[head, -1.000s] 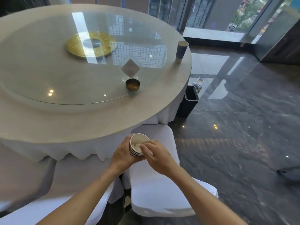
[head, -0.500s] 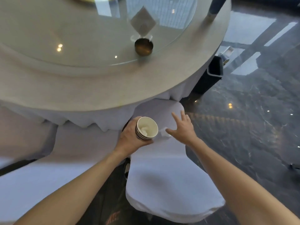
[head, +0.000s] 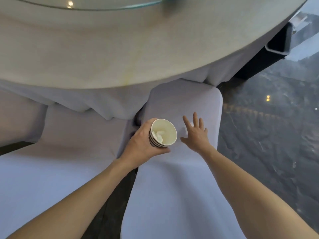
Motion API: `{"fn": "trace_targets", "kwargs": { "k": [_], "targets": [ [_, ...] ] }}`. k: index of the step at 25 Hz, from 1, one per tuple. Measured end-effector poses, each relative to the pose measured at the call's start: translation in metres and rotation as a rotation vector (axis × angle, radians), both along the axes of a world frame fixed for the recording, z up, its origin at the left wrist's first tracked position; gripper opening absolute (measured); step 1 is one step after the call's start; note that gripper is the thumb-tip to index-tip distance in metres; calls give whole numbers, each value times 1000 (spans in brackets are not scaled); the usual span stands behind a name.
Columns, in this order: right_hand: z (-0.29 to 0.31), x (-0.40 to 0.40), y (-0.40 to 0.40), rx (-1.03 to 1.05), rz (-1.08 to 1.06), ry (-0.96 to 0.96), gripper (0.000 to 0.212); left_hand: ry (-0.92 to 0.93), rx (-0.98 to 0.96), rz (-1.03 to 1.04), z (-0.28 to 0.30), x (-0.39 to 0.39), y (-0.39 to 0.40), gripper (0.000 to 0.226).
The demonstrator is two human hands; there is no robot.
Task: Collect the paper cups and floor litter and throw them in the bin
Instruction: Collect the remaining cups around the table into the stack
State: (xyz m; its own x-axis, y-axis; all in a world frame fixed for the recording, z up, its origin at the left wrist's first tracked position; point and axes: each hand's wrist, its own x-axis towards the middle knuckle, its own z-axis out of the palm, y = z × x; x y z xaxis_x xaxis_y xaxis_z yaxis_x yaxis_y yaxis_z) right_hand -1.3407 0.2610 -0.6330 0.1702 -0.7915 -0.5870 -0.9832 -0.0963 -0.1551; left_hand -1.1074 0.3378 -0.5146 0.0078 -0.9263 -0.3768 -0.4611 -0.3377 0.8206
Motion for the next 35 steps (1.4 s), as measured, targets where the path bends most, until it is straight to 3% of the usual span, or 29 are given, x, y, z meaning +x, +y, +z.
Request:
{"fn": "trace_targets", "kwargs": {
  "k": [7,12,15,21,31,35],
  "targets": [
    [-81,4,10,17,-62,65,87,-25,50,-32,-46,-4,9,100],
    [-84,4,29,-25,-141,-64,39,-46,70,-56,-51,-5,12,98],
    [-61,-2,38,41,-142,-142,31,-48,79,-94,-39,-9,13,99],
    [74,-5,21,-87,-170,-320,29,-91,68,-250,35,-24,-7,95],
    [330,-4,1,-514,-579,-727,20,-142,-148,-327,166,-72,-30,98],
    [368,-30,31,-583,-361,-650,26,-132,-243,-277,205,-111,-28,100]
  ]
}}
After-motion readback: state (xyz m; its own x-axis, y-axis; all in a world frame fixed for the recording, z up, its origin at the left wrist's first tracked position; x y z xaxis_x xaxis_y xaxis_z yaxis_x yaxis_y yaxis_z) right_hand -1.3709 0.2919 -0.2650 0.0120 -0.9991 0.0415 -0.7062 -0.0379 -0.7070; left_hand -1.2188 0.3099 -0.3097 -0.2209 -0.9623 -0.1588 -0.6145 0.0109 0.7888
